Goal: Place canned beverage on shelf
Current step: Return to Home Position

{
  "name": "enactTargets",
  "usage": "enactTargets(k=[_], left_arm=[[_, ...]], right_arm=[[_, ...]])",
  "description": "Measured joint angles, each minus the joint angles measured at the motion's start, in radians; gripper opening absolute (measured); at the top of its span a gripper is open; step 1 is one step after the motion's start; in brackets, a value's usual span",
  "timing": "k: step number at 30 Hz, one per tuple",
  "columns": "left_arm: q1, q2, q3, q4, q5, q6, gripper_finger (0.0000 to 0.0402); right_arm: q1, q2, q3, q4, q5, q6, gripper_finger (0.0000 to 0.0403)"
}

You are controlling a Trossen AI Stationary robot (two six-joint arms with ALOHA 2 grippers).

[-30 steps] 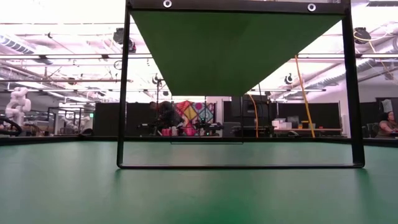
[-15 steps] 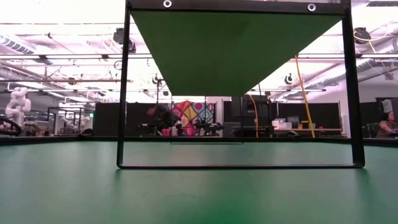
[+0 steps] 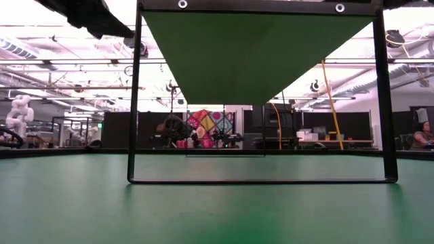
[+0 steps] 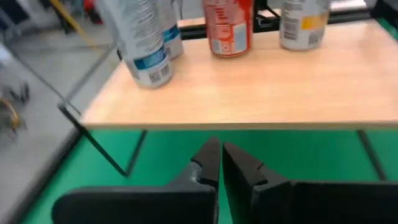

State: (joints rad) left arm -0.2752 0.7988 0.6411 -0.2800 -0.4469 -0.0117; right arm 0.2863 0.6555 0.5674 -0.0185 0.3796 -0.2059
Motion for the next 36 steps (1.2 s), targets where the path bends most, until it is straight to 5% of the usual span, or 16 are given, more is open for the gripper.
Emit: enactTargets(k=[4,10,22,36], left_arm=[[0.001,0.005,-0.034,0.018,0.015,-0.058,0.0008],[0.001,-0.023,-0.186,0.319,0.123,0.052,0.0001],[0.002,-0.147,-0.450,0.595,0.138,0.051,0.0000],[0.001,-0.279,-0.634,0.726,0.159,0.044,0.0000]], right_arm=[[-0.009,-0.053,-0.071,0.049,-0.039,0.010,0.0009],[-0.037,-0.114,-0.202,0.166,-0.125,0.027,0.0001],[-0.086,-0.156,-0.378,0.341,-0.224,0.056,0.0001],[-0.124,-0.158,-0.504,0.470,-0.256,0.092,0.0000]])
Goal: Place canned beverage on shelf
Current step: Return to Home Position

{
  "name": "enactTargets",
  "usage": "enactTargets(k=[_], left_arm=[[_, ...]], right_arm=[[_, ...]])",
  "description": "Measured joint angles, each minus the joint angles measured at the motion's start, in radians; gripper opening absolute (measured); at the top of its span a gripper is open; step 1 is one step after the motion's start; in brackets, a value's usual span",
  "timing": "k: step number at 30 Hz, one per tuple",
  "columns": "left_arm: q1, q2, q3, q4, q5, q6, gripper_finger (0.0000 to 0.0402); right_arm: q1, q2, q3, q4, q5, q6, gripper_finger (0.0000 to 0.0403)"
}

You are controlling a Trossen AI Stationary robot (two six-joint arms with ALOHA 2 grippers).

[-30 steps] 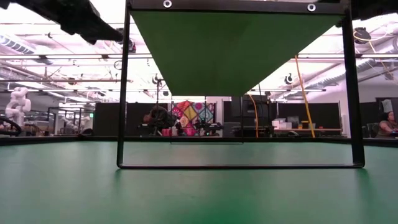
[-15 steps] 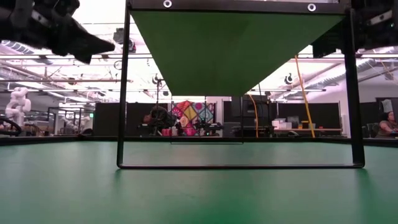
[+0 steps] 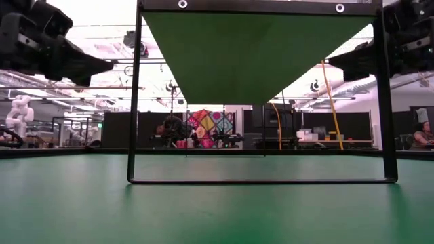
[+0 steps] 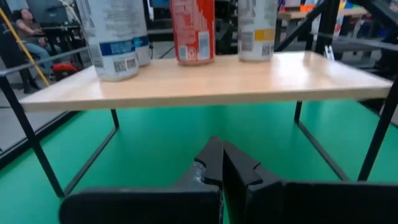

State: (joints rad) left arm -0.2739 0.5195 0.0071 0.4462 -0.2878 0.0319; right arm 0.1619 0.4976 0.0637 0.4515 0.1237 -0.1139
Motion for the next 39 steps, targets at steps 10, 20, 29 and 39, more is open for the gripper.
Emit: enactTargets(k=[10,20,29,39], left_arm=[[0.000,-0.029,0.000,0.000,0.007,0.057,0.0000],[0.053,-0.119,-0.001,-0.018,0.031,0.136,0.0000],[0.152,-0.171,-0.001,-0.039,0.113,0.140,0.0000],[0.211,-0.171,-0.002,-0.061,0.178,0.065,0.0000]], right_arm=[[-0.005,-0.002,-0.044,0.035,0.002,0.014,0.0000],[-0.049,-0.076,-0.046,-0.062,0.001,-0.006,0.0000],[-0.124,-0.229,-0.047,-0.180,-0.076,-0.017,0.0000],[-0.162,-0.339,-0.048,-0.325,-0.017,0.042,0.0000]])
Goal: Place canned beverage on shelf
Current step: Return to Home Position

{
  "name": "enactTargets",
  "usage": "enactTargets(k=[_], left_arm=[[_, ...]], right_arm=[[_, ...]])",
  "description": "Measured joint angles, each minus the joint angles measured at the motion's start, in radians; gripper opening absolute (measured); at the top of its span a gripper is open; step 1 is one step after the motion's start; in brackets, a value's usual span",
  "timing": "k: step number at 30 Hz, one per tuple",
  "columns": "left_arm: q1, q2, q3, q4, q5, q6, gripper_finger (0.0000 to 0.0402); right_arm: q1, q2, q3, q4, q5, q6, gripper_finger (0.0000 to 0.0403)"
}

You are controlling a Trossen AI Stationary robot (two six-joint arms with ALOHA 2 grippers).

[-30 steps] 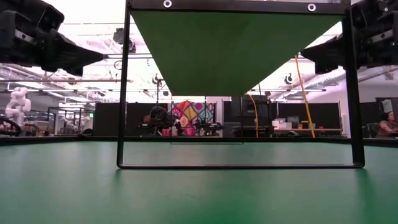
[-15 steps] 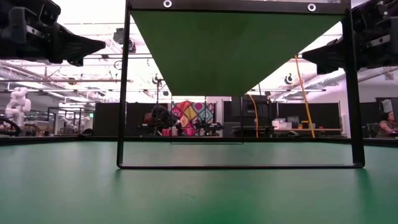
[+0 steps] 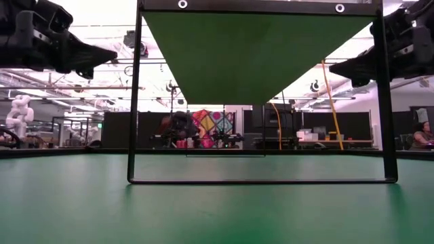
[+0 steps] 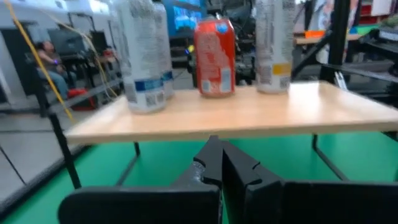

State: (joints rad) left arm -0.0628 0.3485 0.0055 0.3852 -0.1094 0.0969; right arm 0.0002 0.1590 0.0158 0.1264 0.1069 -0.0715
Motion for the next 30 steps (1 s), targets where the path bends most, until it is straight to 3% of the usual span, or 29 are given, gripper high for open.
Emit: enactTargets(k=[7,14,25,30], left_arm=[[0.000,-0.005,0.000,-0.032,0.007,-0.047,0.0000],[0.000,-0.099,0.000,-0.053,0.015,-0.027,0.0000],[0.000,-0.341,-0.001,-0.323,0.047,0.007,0.0000],[0.005,-0.348,0.000,-0.353,0.048,0.015,0.0000]], right_arm=[[0.000,-0.012,0.000,-0.013,-0.003,-0.038,0.0000],[0.000,-0.045,0.000,-0.044,-0.002,-0.065,0.0000],[0.001,-0.130,-0.001,-0.087,-0.008,-0.054,0.0000],[0.001,-0.145,-0.001,-0.090,-0.009,-0.066,0.0000]])
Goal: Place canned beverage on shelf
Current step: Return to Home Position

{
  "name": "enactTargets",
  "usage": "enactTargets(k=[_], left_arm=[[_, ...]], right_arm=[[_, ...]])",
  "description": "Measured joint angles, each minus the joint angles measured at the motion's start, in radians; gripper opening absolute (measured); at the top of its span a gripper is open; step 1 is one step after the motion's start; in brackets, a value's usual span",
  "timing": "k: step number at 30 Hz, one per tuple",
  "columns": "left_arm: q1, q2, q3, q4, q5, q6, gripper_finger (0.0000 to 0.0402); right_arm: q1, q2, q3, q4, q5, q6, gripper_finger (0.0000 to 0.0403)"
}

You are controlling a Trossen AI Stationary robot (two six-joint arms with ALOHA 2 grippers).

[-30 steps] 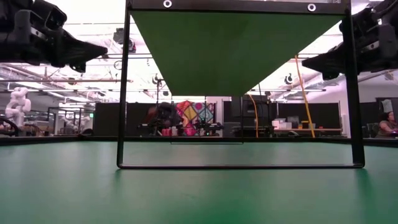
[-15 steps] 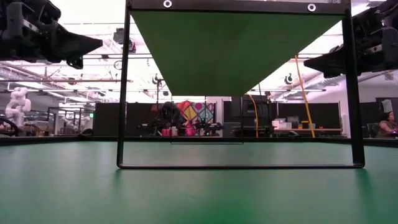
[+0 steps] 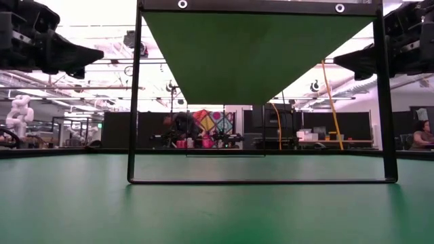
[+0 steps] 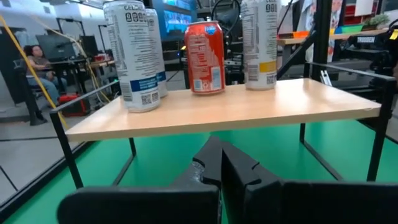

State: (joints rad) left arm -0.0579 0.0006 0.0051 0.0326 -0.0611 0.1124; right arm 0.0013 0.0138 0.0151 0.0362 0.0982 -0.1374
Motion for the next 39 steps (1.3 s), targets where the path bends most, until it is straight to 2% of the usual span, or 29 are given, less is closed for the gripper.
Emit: enactTargets(k=[7,10,23,39], left_arm=[[0.004,0.000,0.002,0.002,0.003,0.002,0.0000],[0.009,0.000,0.002,-0.006,-0.030,0.001,0.0000],[0.012,0.000,0.005,-0.031,0.060,-0.050,0.0000],[0.013,0.000,0.005,-0.033,0.060,-0.047,0.0000]], right_arm=[[0.000,-0.011,0.000,-0.017,-0.077,0.008,0.0000],[0.000,-0.011,0.000,-0.020,-0.100,0.020,0.0000],[0.000,-0.011,0.000,-0.020,-0.099,0.020,0.0000],[0.000,-0.011,0.000,-0.010,-0.100,0.020,0.0000]])
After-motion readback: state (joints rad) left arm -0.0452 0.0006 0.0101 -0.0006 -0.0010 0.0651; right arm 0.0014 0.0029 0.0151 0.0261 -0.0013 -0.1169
